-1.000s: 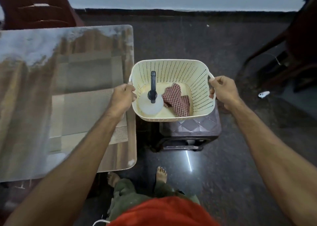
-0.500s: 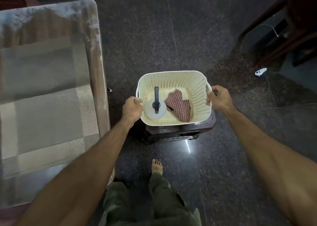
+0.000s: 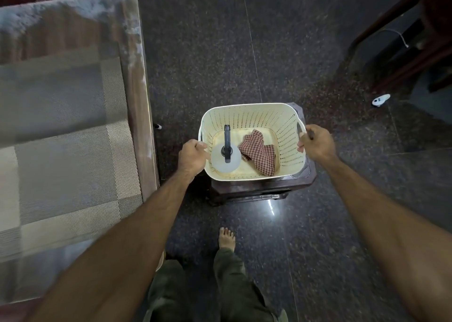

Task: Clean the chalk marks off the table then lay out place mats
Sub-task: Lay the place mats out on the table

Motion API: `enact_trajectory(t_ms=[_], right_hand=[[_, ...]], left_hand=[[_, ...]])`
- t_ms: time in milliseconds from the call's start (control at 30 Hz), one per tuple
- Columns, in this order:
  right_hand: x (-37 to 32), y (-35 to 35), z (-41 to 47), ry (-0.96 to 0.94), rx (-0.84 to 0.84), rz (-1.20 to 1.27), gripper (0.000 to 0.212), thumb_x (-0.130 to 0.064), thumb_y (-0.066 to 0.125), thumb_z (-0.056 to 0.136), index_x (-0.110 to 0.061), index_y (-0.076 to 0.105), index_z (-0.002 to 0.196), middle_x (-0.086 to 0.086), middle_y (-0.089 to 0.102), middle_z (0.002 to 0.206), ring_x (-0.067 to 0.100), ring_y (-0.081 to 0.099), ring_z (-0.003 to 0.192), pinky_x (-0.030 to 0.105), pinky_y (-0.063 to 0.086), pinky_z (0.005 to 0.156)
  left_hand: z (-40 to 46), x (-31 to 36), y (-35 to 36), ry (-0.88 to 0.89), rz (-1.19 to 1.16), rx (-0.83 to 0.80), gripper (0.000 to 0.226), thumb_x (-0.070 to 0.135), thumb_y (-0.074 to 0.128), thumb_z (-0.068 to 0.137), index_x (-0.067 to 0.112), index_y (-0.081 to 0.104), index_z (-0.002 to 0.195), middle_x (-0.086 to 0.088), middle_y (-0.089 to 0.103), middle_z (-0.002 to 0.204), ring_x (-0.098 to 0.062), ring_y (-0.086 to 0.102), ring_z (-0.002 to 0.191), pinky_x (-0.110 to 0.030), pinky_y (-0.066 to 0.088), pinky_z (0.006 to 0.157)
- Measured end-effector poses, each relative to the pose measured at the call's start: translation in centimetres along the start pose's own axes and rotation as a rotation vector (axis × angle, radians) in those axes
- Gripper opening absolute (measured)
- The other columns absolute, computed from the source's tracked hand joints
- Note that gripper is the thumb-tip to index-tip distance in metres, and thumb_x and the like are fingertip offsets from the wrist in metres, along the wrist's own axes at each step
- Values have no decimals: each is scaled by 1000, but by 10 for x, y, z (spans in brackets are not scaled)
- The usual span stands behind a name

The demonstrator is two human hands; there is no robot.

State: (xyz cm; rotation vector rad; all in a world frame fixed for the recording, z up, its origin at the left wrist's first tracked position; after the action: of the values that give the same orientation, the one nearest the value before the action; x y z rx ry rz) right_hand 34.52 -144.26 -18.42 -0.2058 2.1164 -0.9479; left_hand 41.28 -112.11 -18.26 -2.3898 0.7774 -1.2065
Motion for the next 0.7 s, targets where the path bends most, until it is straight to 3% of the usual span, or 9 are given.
enact_trajectory(t_ms=[67,133,267,333,433,567,700], right_hand=[[-5,-3,-5,-15,17,-85,22,-15,51,99,-2,65,111,14,71,94,25,68,78,27,54,67],[-14,-12,-9,-54,148,-146,24,-15,53,97,-1,67,109,19,70,102,32,65,94,35,50,82],[-56,-18,-31,-221,314,-60,19,-16,51,96,-5,65,102,16,63,107,13,47,92,16,31,73],[-86,-5,-51,-355,275,-47,15,-18,54,97,-8,65,101,13,60,105,12,46,90,15,30,75],[-136,29,-89,-546,158,-30,13,-20,56,97,-12,64,102,5,56,100,12,51,86,26,43,79],[-196,83,-145,-711,-38,-4,11,-20,58,96,-13,65,100,-1,50,98,13,53,83,34,49,81],[-238,127,-195,-819,-208,-96,16,-20,58,95,-9,65,105,9,57,103,25,59,96,39,47,92]], left_hand=[[-3,3,-6,6,-1,0,24,17,48,98,8,64,112,-10,70,109,-27,64,103,-38,53,84],[-8,6,-15,21,-16,8,25,23,50,100,9,63,116,-8,68,113,-27,64,103,-44,54,91],[-34,8,-43,96,-130,68,26,25,52,100,12,59,121,-1,63,113,-24,65,104,-42,52,94],[-53,3,-61,132,-206,106,24,23,52,100,12,60,119,-1,64,110,-22,66,96,-34,55,81],[-79,-13,-89,148,-289,154,21,17,52,100,8,60,117,-6,64,108,-17,62,80,-17,47,60],[-104,-45,-136,93,-364,242,22,10,50,101,-2,57,118,-12,58,101,-21,57,81,-14,45,54],[-124,-77,-185,64,-391,341,24,10,51,100,-2,57,119,-16,60,104,-26,57,89,-29,49,67]])
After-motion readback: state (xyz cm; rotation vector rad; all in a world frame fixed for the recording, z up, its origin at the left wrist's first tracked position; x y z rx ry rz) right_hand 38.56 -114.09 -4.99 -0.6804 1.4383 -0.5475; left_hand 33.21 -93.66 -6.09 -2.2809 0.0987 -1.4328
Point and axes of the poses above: each hand's wrist, its own z-axis towards the middle knuckle, its own y-axis out of the palm, x = y × z, the point moved 3 cm from there along z, towards the middle knuckle
